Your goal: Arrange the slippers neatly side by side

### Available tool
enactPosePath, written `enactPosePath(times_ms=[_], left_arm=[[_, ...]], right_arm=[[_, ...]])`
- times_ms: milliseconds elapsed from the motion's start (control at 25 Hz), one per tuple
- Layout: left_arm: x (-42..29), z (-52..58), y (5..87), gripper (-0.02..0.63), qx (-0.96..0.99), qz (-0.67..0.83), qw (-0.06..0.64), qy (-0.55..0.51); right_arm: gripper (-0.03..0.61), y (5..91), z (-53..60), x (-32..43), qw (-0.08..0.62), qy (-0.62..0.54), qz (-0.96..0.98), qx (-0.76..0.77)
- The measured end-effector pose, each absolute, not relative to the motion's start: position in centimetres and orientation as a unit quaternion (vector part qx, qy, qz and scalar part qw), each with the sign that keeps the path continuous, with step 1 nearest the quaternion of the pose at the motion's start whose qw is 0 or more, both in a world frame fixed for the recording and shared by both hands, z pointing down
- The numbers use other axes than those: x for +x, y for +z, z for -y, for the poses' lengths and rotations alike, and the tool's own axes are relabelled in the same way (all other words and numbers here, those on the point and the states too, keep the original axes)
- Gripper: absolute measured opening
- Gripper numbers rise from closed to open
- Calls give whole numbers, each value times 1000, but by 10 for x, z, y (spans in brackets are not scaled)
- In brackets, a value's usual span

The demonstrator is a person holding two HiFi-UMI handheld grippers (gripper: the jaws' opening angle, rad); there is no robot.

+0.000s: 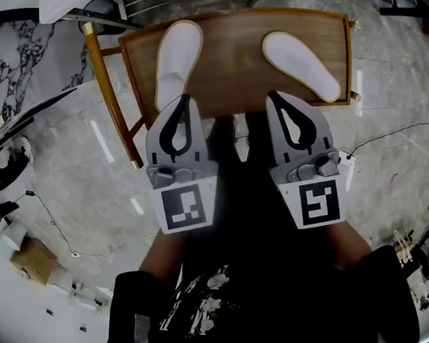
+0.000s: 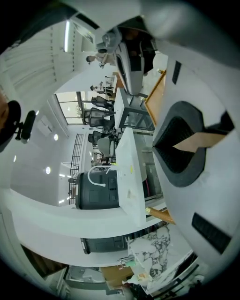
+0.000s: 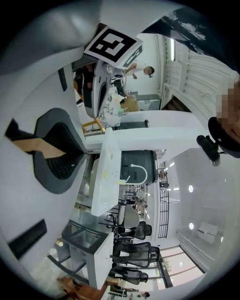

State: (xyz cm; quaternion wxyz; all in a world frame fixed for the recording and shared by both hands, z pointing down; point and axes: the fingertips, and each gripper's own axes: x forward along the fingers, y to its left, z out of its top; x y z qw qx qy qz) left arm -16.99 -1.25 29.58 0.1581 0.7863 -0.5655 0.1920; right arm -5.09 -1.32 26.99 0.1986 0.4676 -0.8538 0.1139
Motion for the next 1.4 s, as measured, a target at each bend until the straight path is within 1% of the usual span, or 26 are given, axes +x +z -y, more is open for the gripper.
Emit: enactPosePath(times_ms=[160,400,560,600,640,680,840,960,1120,1240,1400], left_arm=[[-177,18,320,2,776,567,183,207],[-193,21,354,3,767,565,200,228],[-204,14,385,3,751,564,225,259],[-210,13,395,11,746,565,229,268],[-216,12,404,85,739,569,234,275],[-224,11,413,104,732,574,237,280],[-243,7,438,112,711,584,251,301],[-244,2,458,132,706,574,261,322],[-252,-4,491,141,689,572,281,346],[-259,-4,507,141,680,568,288,363],[-262,-8,525,156,668,558,307,385]], right_arm=[[-2,286,25,-56,215,116,856,457],[-2,316,36,-63,225,133,852,453],[-2,338,35,-70,242,142,856,434],[-2,342,36,-73,241,147,856,432],[-2,344,36,-76,239,150,857,432],[-2,346,36,-79,237,153,857,431],[-2,349,36,-86,235,159,858,428],[-2,354,32,-86,242,164,856,425],[-2,361,27,-83,254,164,853,426],[-2,365,25,-80,255,169,849,430],[-2,364,23,-79,254,170,849,432]])
